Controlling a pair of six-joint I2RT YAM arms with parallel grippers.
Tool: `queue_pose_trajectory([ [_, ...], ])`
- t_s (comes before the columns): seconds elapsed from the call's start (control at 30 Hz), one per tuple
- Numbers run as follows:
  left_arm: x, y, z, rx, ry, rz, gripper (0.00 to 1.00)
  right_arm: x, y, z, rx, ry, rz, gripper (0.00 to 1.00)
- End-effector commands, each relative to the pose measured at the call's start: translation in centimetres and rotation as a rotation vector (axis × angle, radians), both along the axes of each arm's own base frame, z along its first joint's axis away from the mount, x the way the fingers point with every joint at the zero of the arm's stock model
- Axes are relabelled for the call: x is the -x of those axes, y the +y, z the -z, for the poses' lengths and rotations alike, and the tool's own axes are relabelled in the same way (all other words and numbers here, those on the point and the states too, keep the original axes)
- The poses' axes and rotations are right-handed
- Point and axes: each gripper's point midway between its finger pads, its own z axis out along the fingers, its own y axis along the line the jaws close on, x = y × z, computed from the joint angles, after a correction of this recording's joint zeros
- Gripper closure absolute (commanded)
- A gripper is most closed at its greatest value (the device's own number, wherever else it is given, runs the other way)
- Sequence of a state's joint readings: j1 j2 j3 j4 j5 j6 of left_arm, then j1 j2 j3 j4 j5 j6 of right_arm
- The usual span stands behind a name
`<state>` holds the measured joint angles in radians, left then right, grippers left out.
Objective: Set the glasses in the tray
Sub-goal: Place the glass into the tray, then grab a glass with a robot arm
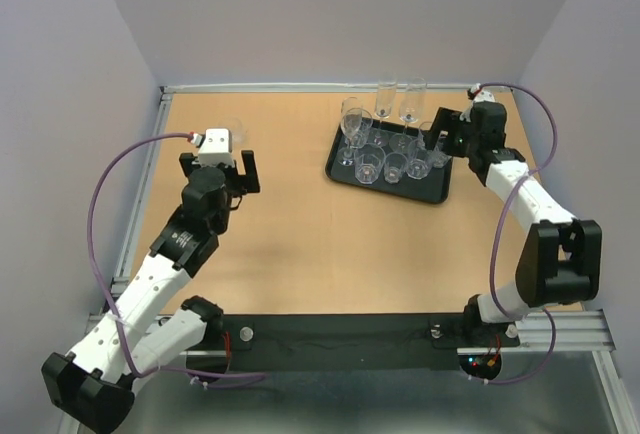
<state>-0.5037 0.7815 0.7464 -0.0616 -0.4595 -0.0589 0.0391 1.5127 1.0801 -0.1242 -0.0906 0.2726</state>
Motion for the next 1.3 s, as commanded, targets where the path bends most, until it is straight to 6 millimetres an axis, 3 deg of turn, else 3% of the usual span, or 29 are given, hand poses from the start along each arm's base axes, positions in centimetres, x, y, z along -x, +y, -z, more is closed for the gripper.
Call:
queue_pose_trajectory([
  [0.0,-1.5,-1.0,-0.9,0.105,-0.032,0.064,0.01,1.4,1.7,-5.2,0.098,-0.19,-0.224,0.02],
  [0.03,-2.2,0.2,-1.0,0.126,-0.032,0.038,0.01,2.4,2.0,-4.2,0.131,-0.187,-0.291,0.0],
  [0.07,-2.9,0.5,-0.7,0.148,-0.02,0.041,0.01,3.7,3.0,-5.5,0.142,-0.244,-0.392,0.0],
  [0.1,-3.3,-0.2,-0.7,0.188,-0.007,0.1,0.01,4.5,3.4,-5.4,0.15,-0.253,-0.44,0.0],
  [0.13,-3.9,1.0,-0.5,0.237,0.0,0.07,0.01,5.1,3.6,-5.1,0.17,-0.26,-0.479,0.0],
  [0.2,-5.0,0.0,0.1,0.309,0.04,0.133,0.01,6.5,4.1,-4.7,0.152,-0.257,-0.549,0.0],
  [0.3,-6.8,0.4,1.3,0.44,0.098,0.111,0.01,7.1,4.2,-5.7,0.186,-0.287,-0.583,0.0],
  [0.53,-11.5,2.2,4.7,0.707,0.231,-0.001,0.04,8.0,3.3,-6.3,0.184,-0.311,-0.587,0.0],
  [0.77,-16.9,5.1,8.9,0.747,0.319,-0.204,0.12,8.4,3.1,-6.9,0.175,-0.33,-0.583,0.0],
  [0.87,-18.3,5.9,10.7,0.747,0.348,-0.257,0.14,8.4,2.8,-7.0,0.183,-0.333,-0.571,0.0],
  [0.9,-19.1,6.1,10.1,0.745,0.337,-0.261,0.16,8.4,2.7,-7.2,0.189,-0.338,-0.568,0.0],
  [1.0,-20.2,7.0,11.8,0.727,0.37,-0.315,0.19,8.4,2.6,-7.2,0.193,-0.337,-0.563,0.0],
  [1.03,-20.8,7.3,11.3,0.723,0.359,-0.32,0.2,8.4,2.6,-7.3,0.194,-0.34,-0.561,0.0],
  [1.07,-21.1,7.6,12.2,0.718,0.376,-0.338,0.21,8.4,2.5,-7.1,0.195,-0.336,-0.561,0.0],
  [1.27,-22.9,9.0,12.9,0.716,0.379,-0.372,0.3,8.2,2.2,-6.9,0.199,-0.331,-0.552,0.0],
])
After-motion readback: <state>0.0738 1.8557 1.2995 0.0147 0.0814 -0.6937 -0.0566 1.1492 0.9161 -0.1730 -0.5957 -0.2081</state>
